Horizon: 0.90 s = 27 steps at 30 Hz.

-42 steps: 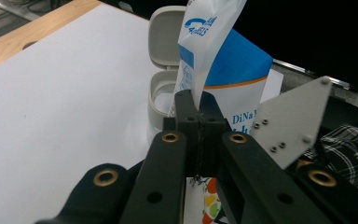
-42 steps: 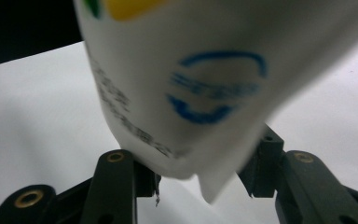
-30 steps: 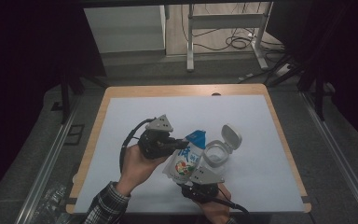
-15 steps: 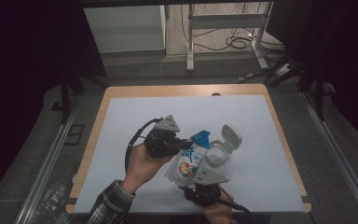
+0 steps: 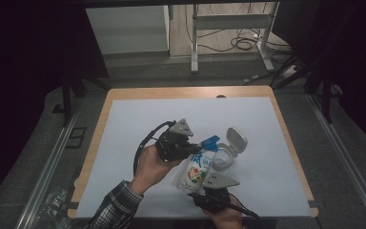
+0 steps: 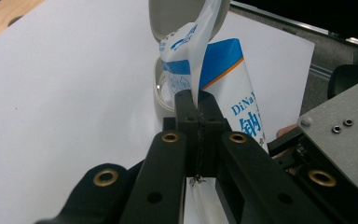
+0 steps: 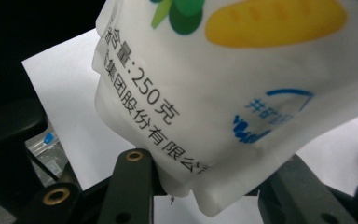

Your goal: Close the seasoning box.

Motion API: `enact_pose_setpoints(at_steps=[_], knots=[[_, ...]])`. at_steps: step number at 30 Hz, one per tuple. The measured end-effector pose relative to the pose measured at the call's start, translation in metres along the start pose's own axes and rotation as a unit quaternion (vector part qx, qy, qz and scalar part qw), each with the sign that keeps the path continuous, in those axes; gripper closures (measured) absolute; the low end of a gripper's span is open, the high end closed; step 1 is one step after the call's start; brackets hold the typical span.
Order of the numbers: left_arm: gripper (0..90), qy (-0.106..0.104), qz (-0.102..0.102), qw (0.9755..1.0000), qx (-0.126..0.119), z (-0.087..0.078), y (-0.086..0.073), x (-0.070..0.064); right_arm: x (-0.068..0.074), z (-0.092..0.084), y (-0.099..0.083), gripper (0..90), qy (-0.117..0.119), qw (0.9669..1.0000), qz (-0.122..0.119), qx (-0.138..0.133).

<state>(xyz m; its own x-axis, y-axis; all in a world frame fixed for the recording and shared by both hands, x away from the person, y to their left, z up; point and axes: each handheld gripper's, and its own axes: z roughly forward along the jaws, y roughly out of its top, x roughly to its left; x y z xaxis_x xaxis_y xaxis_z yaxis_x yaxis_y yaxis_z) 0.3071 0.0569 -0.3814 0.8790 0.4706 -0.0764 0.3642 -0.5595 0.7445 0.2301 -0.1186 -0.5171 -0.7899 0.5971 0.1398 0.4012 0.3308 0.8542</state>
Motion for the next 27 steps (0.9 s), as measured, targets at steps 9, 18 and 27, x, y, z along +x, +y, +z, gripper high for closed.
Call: enact_pose_setpoints(at_steps=[9,18,27], knots=[[90.0,0.009,0.020,0.9993,0.030,0.009,0.015,-0.006,-0.002,-0.006,-0.001,67.0,0.021,0.9993,0.030,-0.004],[90.0,0.007,0.024,0.9985,0.049,0.014,0.020,-0.007,-0.002,-0.007,-0.001,67.9,0.040,0.9981,0.046,-0.008],[90.0,0.007,0.028,0.9966,0.077,0.021,0.029,-0.007,-0.002,-0.007,-0.001,68.3,0.057,0.9960,0.067,-0.016]])
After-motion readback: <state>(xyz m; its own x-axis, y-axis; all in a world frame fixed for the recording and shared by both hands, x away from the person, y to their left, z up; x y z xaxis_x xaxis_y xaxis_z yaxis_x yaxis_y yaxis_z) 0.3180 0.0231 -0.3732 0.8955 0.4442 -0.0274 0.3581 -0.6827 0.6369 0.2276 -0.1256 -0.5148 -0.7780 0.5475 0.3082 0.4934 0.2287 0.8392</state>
